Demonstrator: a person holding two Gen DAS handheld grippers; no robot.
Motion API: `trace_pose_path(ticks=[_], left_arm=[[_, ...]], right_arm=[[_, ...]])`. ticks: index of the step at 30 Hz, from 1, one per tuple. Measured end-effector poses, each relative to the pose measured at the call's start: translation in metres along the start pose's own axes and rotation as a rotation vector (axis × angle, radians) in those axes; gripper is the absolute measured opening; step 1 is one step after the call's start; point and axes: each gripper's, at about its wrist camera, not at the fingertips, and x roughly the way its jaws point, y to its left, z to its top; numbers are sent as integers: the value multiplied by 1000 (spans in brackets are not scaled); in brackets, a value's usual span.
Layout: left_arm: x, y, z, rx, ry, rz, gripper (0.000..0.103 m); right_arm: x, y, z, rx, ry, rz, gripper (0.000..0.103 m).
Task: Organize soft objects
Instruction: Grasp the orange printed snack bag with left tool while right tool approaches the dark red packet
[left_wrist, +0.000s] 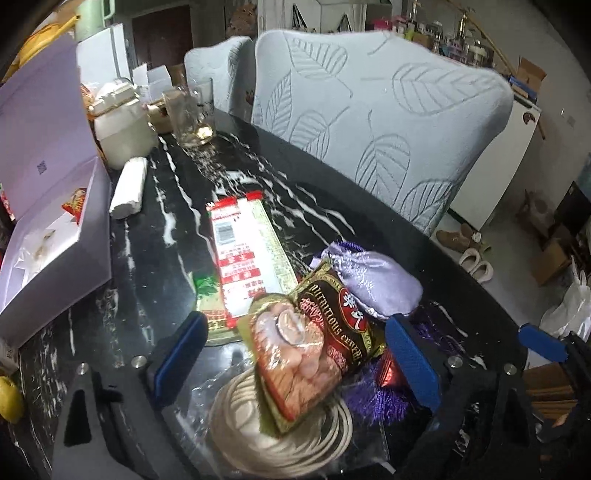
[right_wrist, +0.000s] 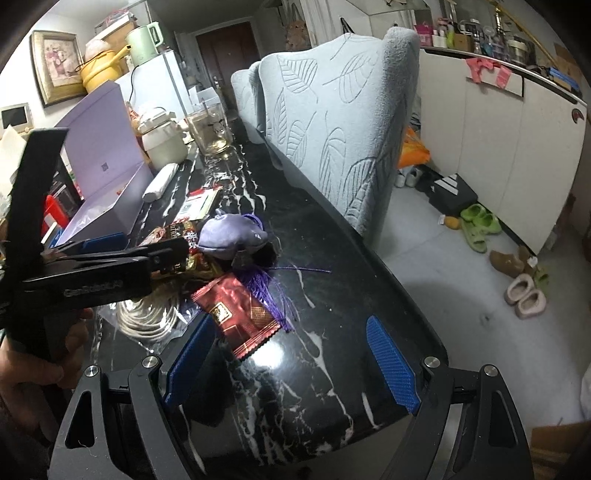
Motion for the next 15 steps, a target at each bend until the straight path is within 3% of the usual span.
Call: trace_pose_path(ticks=[3, 6, 9, 15], left_arm=[[12, 0, -2, -1, 42, -21, 84], [22, 4, -4, -36, 78, -76, 80], [25, 4, -4, -52, 80, -134, 59], [16, -2, -7, -20, 61, -136, 51]], right_arm=[[2, 0, 2, -12, 4, 13, 85], [4, 2, 2, -20, 8, 28, 85], [7, 2, 2, -17, 13, 37, 85], [10, 4, 0, -29, 29, 46, 85]])
